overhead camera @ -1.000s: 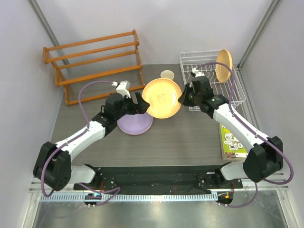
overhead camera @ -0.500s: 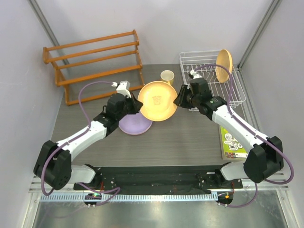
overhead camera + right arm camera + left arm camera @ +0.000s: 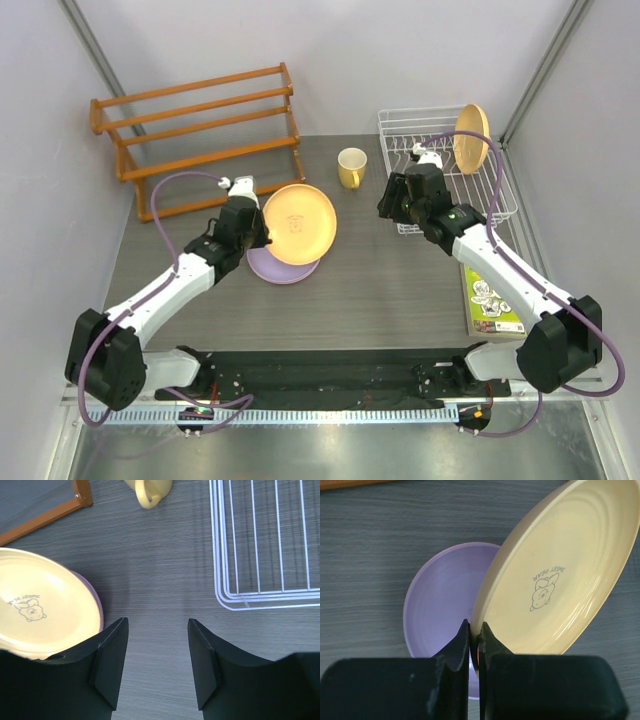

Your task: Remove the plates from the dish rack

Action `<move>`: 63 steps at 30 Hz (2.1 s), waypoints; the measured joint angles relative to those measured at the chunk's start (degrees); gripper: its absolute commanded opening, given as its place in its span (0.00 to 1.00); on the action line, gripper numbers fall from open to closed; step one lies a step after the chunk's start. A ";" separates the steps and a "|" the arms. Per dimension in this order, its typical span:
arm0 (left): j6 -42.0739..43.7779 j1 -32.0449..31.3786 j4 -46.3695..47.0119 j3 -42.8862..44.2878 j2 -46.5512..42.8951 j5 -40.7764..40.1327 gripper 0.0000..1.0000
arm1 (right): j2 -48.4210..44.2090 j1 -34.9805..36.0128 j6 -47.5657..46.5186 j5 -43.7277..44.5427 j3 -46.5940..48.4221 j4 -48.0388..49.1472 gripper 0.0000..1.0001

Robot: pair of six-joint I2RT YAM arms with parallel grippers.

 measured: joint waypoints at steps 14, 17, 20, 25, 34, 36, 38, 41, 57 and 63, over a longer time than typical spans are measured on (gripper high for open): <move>-5.07 9.60 -7.78 -0.17 3.21 6.73 0.00 | 0.33 -0.59 -1.77 2.23 0.00 -1.40 0.57; -6.10 9.79 -8.33 -0.20 4.52 9.31 0.00 | 0.55 -0.61 -1.81 2.38 0.00 -1.60 0.57; -6.75 9.90 -8.55 -0.20 5.35 12.02 0.00 | 0.72 -0.61 -1.99 2.64 -0.04 -1.64 0.57; -7.78 9.90 -8.74 -0.20 6.21 14.99 0.11 | 1.25 -0.63 -2.23 3.02 -0.04 -1.62 0.57; -8.90 9.99 -10.43 -0.20 6.40 16.48 0.63 | 1.57 -0.92 -3.34 3.85 -0.04 -1.68 0.57; -8.68 9.99 -10.99 -0.20 6.40 16.44 0.75 | 1.73 -1.05 -3.61 4.52 -0.04 -1.77 0.57; -8.61 9.99 -11.52 -0.17 6.40 16.04 0.83 | 1.90 -1.49 -4.15 5.62 -0.04 -1.97 0.57; -7.78 9.99 -12.70 0.13 6.40 15.39 0.99 | 2.43 -2.91 -5.70 8.22 0.26 -2.47 0.63; -0.70 9.92 -1.46 2.67 1.55 20.57 1.00 | 27.85 -20.76 -19.89 33.20 31.45 2.75 0.78; 1.84 9.14 7.13 2.47 1.57 26.38 0.99 | 44.28 -23.89 -27.85 34.16 45.42 6.12 0.77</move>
